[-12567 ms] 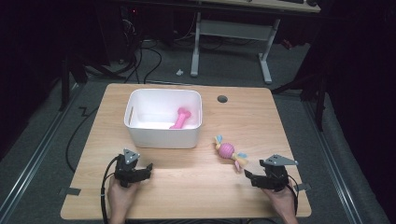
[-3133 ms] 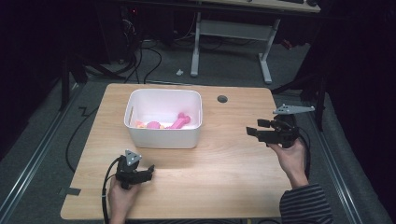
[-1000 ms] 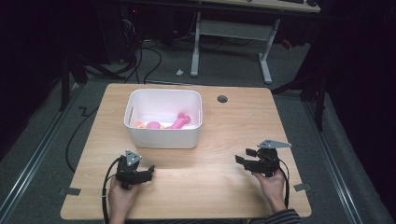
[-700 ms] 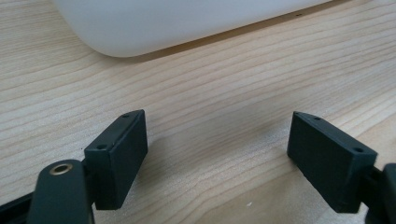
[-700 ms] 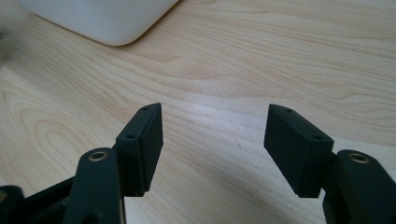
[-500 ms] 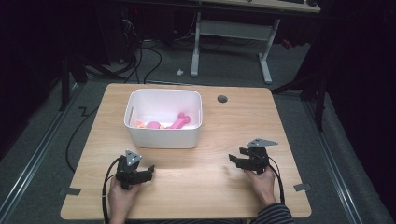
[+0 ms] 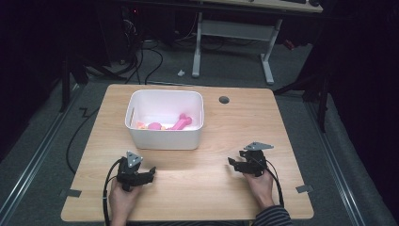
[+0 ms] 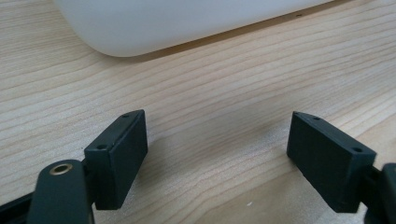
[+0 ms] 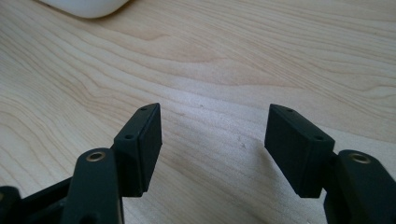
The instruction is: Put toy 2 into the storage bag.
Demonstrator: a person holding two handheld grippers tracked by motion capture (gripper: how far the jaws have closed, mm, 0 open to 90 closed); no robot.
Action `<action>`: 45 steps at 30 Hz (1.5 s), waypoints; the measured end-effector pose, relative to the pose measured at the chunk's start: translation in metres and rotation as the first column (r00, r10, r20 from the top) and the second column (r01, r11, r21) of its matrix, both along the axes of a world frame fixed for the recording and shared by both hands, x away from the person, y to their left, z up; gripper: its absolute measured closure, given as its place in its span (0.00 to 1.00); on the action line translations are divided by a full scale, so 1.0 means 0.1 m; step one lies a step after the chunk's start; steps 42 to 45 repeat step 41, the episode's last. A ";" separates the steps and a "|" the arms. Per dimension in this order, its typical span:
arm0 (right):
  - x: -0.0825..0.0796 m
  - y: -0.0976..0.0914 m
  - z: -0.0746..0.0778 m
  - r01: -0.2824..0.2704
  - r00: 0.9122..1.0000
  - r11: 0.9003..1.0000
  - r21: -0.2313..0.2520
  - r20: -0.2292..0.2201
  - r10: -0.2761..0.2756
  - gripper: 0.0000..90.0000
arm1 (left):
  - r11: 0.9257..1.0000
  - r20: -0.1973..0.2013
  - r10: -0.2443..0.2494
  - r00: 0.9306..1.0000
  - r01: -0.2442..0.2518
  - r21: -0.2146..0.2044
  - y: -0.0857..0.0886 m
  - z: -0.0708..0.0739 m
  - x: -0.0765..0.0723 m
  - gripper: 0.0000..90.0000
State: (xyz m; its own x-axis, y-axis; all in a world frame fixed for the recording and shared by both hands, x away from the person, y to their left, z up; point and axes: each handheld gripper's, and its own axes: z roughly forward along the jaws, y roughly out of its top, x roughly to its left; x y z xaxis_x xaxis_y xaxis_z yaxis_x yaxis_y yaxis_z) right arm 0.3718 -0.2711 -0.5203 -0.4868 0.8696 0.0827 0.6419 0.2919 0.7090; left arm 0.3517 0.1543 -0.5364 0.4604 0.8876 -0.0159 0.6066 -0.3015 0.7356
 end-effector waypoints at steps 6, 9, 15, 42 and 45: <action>0.00 0.03 -0.06 -0.004 1.000 1.000 -0.013 0.002 0.004 0.40 | 1.000 0.000 0.000 1.000 0.000 0.000 0.00 0.00 0.00 0.23; 0.00 0.05 -0.07 -0.005 1.000 0.999 -0.031 0.014 0.005 0.40 | 1.000 0.000 0.000 1.000 0.000 0.001 0.00 0.00 0.00 0.23; -0.02 0.09 -0.08 -0.015 0.999 0.997 -0.077 0.039 0.018 0.39 | 1.000 0.001 0.001 1.000 -0.001 0.000 0.00 0.00 0.00 0.23; -0.05 0.10 -0.11 -0.001 0.998 0.997 -0.083 0.059 0.006 0.34 | 1.000 0.001 0.001 1.000 -0.001 0.000 0.00 0.00 0.00 0.23; -0.05 0.10 -0.11 -0.001 0.998 0.997 -0.083 0.059 0.006 0.34 | 1.000 0.001 0.001 1.000 -0.001 0.000 0.00 0.00 0.00 0.23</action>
